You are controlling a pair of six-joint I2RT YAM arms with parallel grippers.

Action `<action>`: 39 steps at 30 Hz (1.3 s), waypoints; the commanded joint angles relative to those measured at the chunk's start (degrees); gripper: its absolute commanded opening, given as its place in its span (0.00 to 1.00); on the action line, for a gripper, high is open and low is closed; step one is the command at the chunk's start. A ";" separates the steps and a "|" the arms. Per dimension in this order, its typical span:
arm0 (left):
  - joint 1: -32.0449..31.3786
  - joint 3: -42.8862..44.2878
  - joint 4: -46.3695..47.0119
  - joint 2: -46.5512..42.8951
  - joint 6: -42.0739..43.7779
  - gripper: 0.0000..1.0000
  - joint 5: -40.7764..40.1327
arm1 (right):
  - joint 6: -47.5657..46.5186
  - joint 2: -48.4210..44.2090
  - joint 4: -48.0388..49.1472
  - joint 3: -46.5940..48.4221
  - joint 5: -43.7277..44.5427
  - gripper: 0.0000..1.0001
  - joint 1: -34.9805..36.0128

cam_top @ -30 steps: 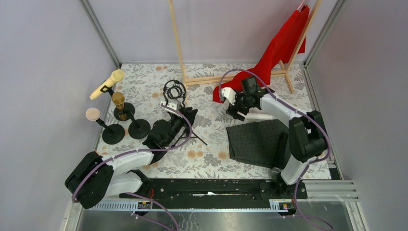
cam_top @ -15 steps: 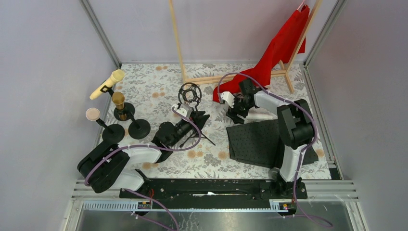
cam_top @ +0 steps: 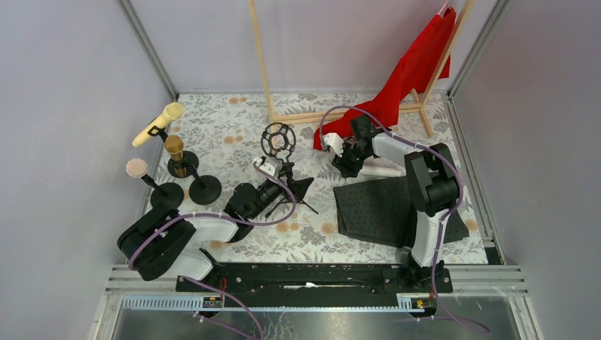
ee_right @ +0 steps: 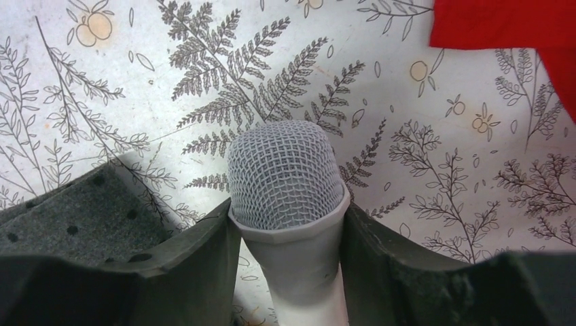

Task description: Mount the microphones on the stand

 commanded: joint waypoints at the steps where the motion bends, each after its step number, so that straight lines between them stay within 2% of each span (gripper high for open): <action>1: -0.16 -1.42 0.59 -3.64 0.00 0.92 -4.37 | 1.91 -1.13 4.43 -1.43 0.19 0.50 -0.14; 3: -0.21 -1.31 -3.97 -6.43 -0.49 0.98 -7.23 | 2.26 -2.70 6.01 -2.20 0.37 0.45 -0.14; 8: -0.25 -1.73 -14.63 -15.20 -3.50 0.99 -10.20 | 4.23 -7.17 10.36 -4.21 -0.77 0.31 -0.19; 13: -0.25 -3.73 -21.32 -25.29 -7.51 0.99 -12.67 | 11.99 -13.01 22.05 -9.08 -0.44 0.05 -0.14; 16: -0.20 -3.12 -28.82 -32.00 -9.97 0.99 -15.32 | 17.18 -17.35 29.52 -12.61 0.91 0.00 -0.12; 19: -0.11 -0.94 -36.88 -37.66 -12.88 0.99 -18.58 | 23.27 -22.71 37.93 -16.94 4.75 0.00 -0.12; 24: -0.17 5.03 -47.07 -43.71 -13.00 0.99 -17.98 | 36.63 -34.50 50.99 -23.85 13.65 0.00 -0.09; 27: -0.17 8.89 -51.57 -46.48 -11.16 0.99 -17.54 | 49.83 -41.45 56.11 -27.65 17.52 0.00 -0.08; 32: -0.19 14.37 -53.40 -48.04 -6.77 0.99 -14.90 | 69.74 -52.99 61.55 -33.54 19.11 0.00 -0.08; 34: -0.16 16.64 -53.64 -46.99 -4.54 0.99 -11.45 | 76.33 -56.67 61.60 -34.34 18.28 0.00 -0.07; 39: -0.28 23.31 -54.23 -40.45 0.73 0.99 6.56 | 91.56 -63.23 70.52 -38.82 12.85 0.00 -0.10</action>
